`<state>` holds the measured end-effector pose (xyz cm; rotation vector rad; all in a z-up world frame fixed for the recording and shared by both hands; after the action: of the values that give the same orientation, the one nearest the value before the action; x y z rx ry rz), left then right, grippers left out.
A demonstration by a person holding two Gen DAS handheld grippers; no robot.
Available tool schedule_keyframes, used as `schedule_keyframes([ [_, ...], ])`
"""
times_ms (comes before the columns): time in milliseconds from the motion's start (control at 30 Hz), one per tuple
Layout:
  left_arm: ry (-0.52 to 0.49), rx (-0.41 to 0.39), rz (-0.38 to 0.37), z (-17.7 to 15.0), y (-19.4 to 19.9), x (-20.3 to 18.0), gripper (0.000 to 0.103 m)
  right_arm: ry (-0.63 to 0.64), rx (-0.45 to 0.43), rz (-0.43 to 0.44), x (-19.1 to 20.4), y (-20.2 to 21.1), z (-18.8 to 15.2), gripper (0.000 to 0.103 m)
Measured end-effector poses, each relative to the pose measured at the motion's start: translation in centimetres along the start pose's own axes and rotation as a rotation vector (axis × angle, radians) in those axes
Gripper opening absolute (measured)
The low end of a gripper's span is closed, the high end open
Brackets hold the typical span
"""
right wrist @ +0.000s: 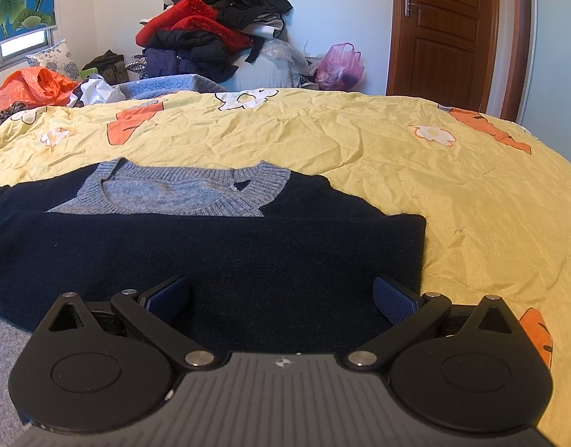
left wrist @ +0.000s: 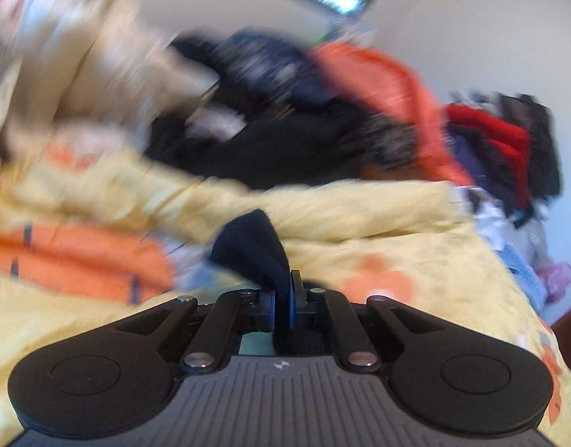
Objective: Fold small clothes
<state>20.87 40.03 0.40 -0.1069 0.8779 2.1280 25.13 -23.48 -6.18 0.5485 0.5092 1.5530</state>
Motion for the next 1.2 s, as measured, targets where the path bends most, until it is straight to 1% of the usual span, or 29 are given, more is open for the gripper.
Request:
schedule_keyframes([
  [67,-0.065,-0.054,-0.078,-0.4,2.5,-4.1,0.006,-0.004,-0.002,0.003,0.0,0.0,0.0,0.103],
  [100,-0.106,-0.069,-0.126,-1.1,3.9,-6.6,0.006,-0.006,-0.002,0.004,0.0,0.0,0.0,0.103],
  [167,-0.190,-0.072,-0.238,-4.1,6.5,-11.7,0.006,-0.010,-0.004,0.008,0.0,0.0,0.1,0.103],
  [233,-0.275,-0.040,-0.380,-8.7,9.7,-16.7,0.006,-0.014,-0.006,0.011,0.0,0.0,0.1,0.103],
  [300,-0.356,0.019,-0.511,-14.2,12.7,-20.8,0.006,-0.014,-0.006,0.011,0.0,0.0,0.1,0.103],
  [367,-0.437,0.066,-0.601,-19.6,15.3,-23.6,0.006,-0.016,-0.007,0.012,0.0,0.0,0.1,0.103],
  [433,-0.513,0.114,-0.648,-24.1,16.6,-25.4,0.006,-0.019,-0.008,0.015,-0.1,0.0,0.1,0.103],
  [467,-0.547,0.126,-0.648,-25.9,16.6,-25.7,0.006,-0.020,-0.008,0.016,-0.1,0.0,0.1,0.103],
  [533,-0.644,0.129,-0.612,-28.8,16.0,-25.8,0.007,-0.020,-0.008,0.015,-0.1,0.0,0.1,0.103],
  [567,-0.676,0.175,-0.600,-29.5,15.6,-25.9,0.007,-0.019,-0.009,0.015,-0.1,0.0,0.1,0.103],
  [633,-0.650,0.142,-0.616,-29.1,16.0,-25.5,0.007,-0.018,-0.008,0.014,-0.1,0.0,0.1,0.103],
  [667,-0.648,0.157,-0.623,-29.1,15.9,-25.4,0.007,-0.018,-0.008,0.014,-0.1,0.0,0.1,0.103],
  [733,-0.634,0.199,-0.655,-29.2,15.7,-25.2,0.012,-0.014,-0.006,0.011,0.0,-0.1,0.1,0.103],
  [767,-0.613,0.216,-0.689,-29.3,15.8,-25.4,0.023,-0.011,-0.005,0.009,0.0,-0.1,0.2,0.103],
  [800,-0.584,0.244,-0.744,-29.2,15.9,-25.3,0.047,-0.008,-0.004,0.007,0.0,-0.1,0.1,0.103],
  [833,-0.556,0.277,-0.807,-29.2,15.4,-25.7,0.064,-0.004,-0.002,0.006,0.0,-0.2,0.2,0.103],
  [867,-0.528,0.301,-0.872,-29.0,15.6,-25.8,0.090,-0.003,0.001,0.008,0.1,-0.2,0.2,0.103],
  [900,-0.503,0.307,-0.911,-28.9,15.8,-25.9,0.095,-0.003,0.006,0.010,0.1,-0.2,0.3,0.103],
  [933,-0.481,0.306,-0.910,-28.8,15.7,-25.9,0.095,-0.001,0.016,0.016,0.1,-0.1,0.4,0.103],
  [967,-0.460,0.301,-0.894,-28.6,15.5,-25.8,0.095,-0.005,0.030,0.035,0.2,0.0,0.6,0.103],
  [1000,-0.435,0.285,-0.876,-28.3,15.3,-25.5,0.095,-0.032,0.031,0.065,0.5,0.5,1.1,0.103],
  [1033,-0.409,0.252,-0.851,-27.7,15.3,-25.2,0.095,-0.083,0.012,0.111,0.8,1.3,1.7,0.103],
  [1100,-0.342,0.118,-0.744,-26.3,15.5,-23.8,0.097,-0.176,-0.027,0.253,2.2,3.1,3.1,0.103],
  [1133,-0.306,0.049,-0.684,-25.7,15.7,-23.0,0.100,-0.206,-0.013,0.329,3.3,3.4,3.7,0.103],
  [1167,-0.272,-0.011,-0.631,-25.1,15.9,-22.3,0.103,-0.232,0.027,0.400,4.5,3.4,4.0,0.103],
  [1200,-0.249,-0.050,-0.613,-24.7,16.2,-21.9,0.103,-0.262,0.079,0.469,5.7,3.1,4.2,0.103],
])
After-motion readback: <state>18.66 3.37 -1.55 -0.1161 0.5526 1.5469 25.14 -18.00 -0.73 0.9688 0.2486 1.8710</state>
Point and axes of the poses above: each gripper's, at about its wrist camera, not at the fingertips, and y roughly against the way its jaws point, x to its left, z to its top, the point moved 9 cm from there along -y, roughly the way its jaws point, and after that the axes turned 1 degree about -y, right-handed, at the moved point
